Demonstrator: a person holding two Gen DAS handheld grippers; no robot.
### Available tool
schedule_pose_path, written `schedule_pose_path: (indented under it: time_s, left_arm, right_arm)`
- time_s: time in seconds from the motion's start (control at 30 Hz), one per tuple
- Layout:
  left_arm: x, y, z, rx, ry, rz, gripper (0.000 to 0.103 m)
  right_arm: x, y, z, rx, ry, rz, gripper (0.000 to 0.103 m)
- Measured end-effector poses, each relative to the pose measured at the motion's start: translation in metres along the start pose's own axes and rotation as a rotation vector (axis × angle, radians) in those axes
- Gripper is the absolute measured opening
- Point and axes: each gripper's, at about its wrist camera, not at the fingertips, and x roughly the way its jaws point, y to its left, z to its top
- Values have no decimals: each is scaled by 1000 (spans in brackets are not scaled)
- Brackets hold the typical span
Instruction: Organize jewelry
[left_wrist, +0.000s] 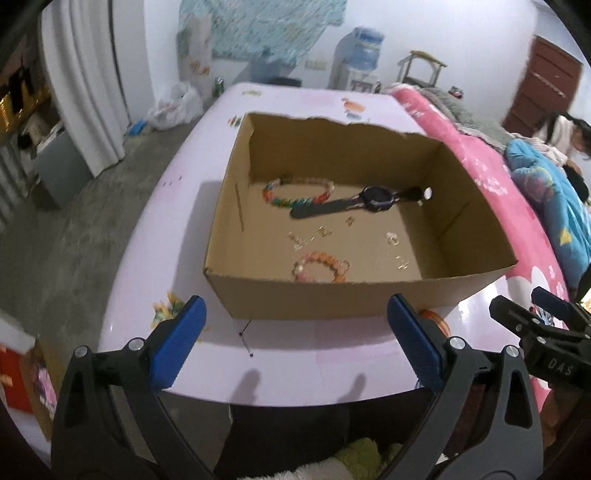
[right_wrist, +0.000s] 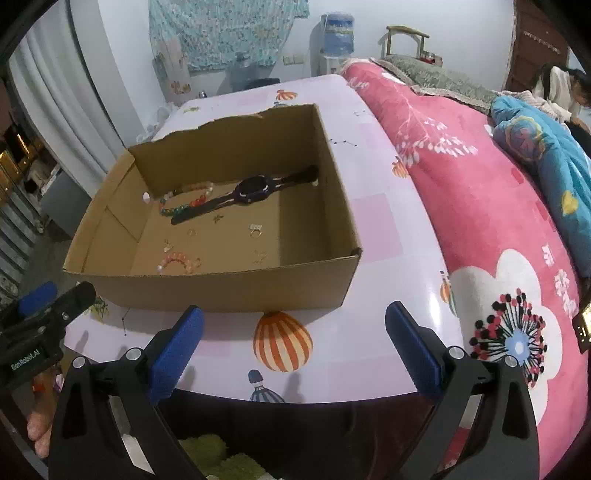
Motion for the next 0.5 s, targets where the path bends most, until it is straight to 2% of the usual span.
schedule_pose_path:
  time_s: [0.17, 0.5]
  left_arm:
    - [6, 7, -5, -37, 53, 16, 95]
    - [8, 1, -2, -21, 57, 29, 95]
  right_arm:
    - [10, 3, 1, 16, 47, 9, 96]
    - [12, 11, 2, 9, 54, 5, 96]
